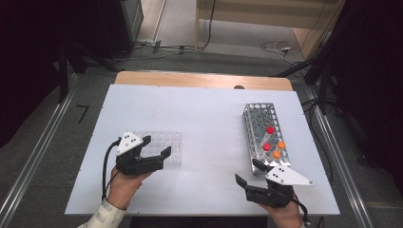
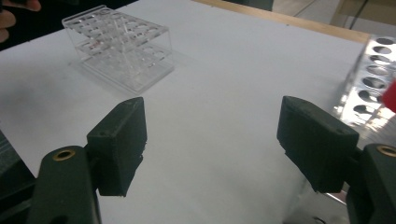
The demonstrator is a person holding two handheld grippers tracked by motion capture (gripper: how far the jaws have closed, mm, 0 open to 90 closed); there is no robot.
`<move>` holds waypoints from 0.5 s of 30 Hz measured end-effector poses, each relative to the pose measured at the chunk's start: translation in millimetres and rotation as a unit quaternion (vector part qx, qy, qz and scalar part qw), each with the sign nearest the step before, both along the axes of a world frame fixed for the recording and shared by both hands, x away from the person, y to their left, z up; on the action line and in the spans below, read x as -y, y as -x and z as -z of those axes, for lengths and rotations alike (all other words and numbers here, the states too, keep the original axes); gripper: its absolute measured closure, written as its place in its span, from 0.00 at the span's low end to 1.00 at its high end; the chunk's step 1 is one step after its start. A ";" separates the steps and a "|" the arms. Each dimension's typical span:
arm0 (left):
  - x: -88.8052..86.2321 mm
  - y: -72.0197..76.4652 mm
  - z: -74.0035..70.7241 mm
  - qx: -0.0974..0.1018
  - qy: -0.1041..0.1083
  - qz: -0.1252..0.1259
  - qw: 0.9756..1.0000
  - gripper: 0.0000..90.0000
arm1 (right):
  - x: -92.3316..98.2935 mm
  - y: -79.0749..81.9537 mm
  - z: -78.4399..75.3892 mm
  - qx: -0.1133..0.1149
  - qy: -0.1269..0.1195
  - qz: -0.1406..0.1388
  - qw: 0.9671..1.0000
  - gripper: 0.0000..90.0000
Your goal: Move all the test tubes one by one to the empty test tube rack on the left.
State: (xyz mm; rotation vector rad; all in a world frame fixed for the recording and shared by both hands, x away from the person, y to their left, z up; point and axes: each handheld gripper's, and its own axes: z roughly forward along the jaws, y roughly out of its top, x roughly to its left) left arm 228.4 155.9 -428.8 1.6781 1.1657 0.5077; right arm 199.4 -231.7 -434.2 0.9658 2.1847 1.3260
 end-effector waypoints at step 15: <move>-0.8 0.6 -1.1 0.005 0.001 -0.004 1.000 0.21 | 40.2 4.8 2.6 -0.005 -0.007 0.053 0.999 0.25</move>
